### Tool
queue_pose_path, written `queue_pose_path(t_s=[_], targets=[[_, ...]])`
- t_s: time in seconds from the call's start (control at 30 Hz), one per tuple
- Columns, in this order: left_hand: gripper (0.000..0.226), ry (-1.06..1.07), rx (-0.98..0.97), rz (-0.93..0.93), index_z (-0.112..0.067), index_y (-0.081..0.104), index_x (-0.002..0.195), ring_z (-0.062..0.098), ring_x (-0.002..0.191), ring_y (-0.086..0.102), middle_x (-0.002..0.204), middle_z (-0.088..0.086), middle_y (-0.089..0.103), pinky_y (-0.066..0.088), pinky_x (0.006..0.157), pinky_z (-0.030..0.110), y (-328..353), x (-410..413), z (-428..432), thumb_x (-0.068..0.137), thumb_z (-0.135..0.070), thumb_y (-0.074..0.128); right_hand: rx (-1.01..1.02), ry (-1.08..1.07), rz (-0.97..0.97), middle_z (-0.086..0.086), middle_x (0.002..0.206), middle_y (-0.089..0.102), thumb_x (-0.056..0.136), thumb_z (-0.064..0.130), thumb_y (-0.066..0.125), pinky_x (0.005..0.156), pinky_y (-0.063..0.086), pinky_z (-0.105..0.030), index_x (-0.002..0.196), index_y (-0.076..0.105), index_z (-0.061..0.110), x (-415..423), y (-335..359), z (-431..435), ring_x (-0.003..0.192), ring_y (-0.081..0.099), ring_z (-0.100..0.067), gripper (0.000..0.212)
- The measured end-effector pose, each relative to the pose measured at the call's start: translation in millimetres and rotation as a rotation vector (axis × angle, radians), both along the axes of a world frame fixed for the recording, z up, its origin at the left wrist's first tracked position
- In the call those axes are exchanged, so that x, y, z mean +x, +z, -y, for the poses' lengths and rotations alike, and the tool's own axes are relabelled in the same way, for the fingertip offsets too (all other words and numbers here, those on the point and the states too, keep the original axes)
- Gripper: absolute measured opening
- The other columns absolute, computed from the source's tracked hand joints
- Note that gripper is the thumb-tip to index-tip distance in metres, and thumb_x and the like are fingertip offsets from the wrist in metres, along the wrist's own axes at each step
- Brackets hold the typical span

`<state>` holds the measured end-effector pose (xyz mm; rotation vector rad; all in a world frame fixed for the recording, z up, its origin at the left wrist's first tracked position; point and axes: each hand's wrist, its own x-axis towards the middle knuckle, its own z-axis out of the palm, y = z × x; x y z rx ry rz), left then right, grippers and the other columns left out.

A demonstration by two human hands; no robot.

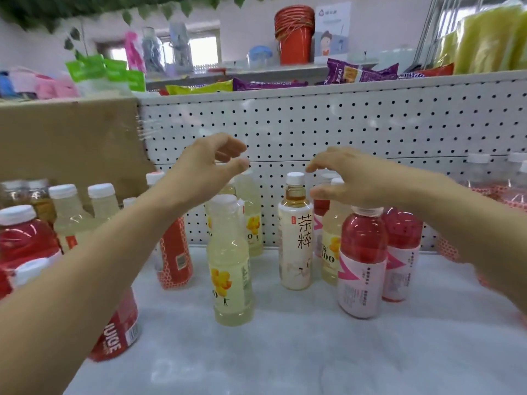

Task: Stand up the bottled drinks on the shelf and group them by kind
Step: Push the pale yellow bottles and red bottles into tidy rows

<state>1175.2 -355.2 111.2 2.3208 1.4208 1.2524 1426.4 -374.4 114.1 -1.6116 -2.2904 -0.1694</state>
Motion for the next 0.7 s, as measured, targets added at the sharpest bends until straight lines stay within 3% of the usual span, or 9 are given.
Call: queue_pose_path(t_s=[0.07, 0.17, 0.27, 0.43, 0.53, 0.6, 0.7], targets=[[0.031, -0.03, -0.036, -0.073, -0.025, 0.063, 0.124, 0.005, 0.109, 0.058, 0.114, -0.012, 0.064, 0.045, 0.091, 0.023, 5.9, 1.6, -10.3, 0.095, -0.036, 0.063, -0.03, -0.037, 0.033, 0.003, 0.147, 0.043, 0.097, 0.044, 0.055, 0.106, 0.036, -0.036, 0.14, 0.046, 0.028, -1.3, 7.4, -9.4, 0.131, 0.043, -0.018, 0.047], [0.032, -0.066, -0.091, -0.142, -0.028, 0.062, 0.123, 0.008, 0.11, 0.06, 0.115, -0.011, 0.064, 0.048, 0.095, 0.032, 18.2, 4.6, -27.2, 0.093, -0.038, 0.064, -0.111, -0.135, 0.099, 0.001, 0.149, 0.042, 0.1, 0.04, 0.052, 0.102, 0.036, -0.034, 0.142, 0.046, 0.027, 1.7, 15.4, -21.8, 0.129, 0.046, -0.022, 0.045], [0.035, -0.108, -0.136, -0.166, -0.025, 0.062, 0.126, 0.009, 0.108, 0.061, 0.115, -0.008, 0.065, 0.048, 0.09, 0.029, 24.0, 3.6, -37.0, 0.093, -0.038, 0.063, -0.212, -0.198, 0.136, -0.001, 0.141, 0.052, 0.099, 0.037, 0.055, 0.1, 0.042, -0.033, 0.138, 0.052, 0.026, 6.6, 18.3, -32.6, 0.119, 0.055, -0.022, 0.041], [0.031, -0.174, -0.173, -0.176, -0.03, 0.063, 0.122, 0.001, 0.104, 0.06, 0.11, -0.014, 0.066, 0.043, 0.076, 0.018, 17.5, -6.6, -31.9, 0.094, -0.041, 0.06, -0.302, -0.197, 0.129, -0.003, 0.124, 0.061, 0.087, 0.026, 0.073, 0.095, 0.052, -0.044, 0.122, 0.065, 0.026, 9.6, 16.5, -41.5, 0.106, 0.064, -0.025, 0.036], [0.036, -0.196, -0.133, -0.131, -0.039, 0.068, 0.109, 0.0, 0.089, 0.063, 0.096, -0.017, 0.069, 0.048, 0.075, 0.024, 13.7, -19.9, -9.4, 0.083, -0.06, 0.054, -0.252, -0.158, 0.092, 0.0, 0.119, 0.061, 0.085, 0.025, 0.076, 0.095, 0.051, -0.043, 0.116, 0.068, 0.025, 11.1, 13.3, -39.3, 0.106, 0.06, -0.022, 0.032], [0.046, -0.201, -0.192, -0.254, -0.042, 0.068, 0.106, -0.001, 0.088, 0.064, 0.095, -0.019, 0.07, 0.052, 0.077, 0.028, 5.8, -23.8, 5.0, 0.073, -0.071, 0.054, -0.222, -0.142, 0.075, 0.001, 0.118, 0.059, 0.086, 0.025, 0.075, 0.093, 0.049, -0.039, 0.115, 0.068, 0.023, 12.2, 11.4, -35.4, 0.106, 0.058, -0.019, 0.03], [0.031, -0.153, -0.189, -0.517, -0.041, 0.066, 0.109, -0.002, 0.092, 0.06, 0.113, -0.019, 0.064, 0.051, 0.083, 0.028, -11.9, -24.4, 8.0, 0.084, -0.06, 0.063, -0.17, -0.161, 0.035, 0.004, 0.111, 0.058, 0.087, 0.028, 0.073, 0.086, 0.046, -0.036, 0.117, 0.065, 0.024, 9.2, 16.1, -27.8, 0.098, 0.059, -0.018, 0.031]])
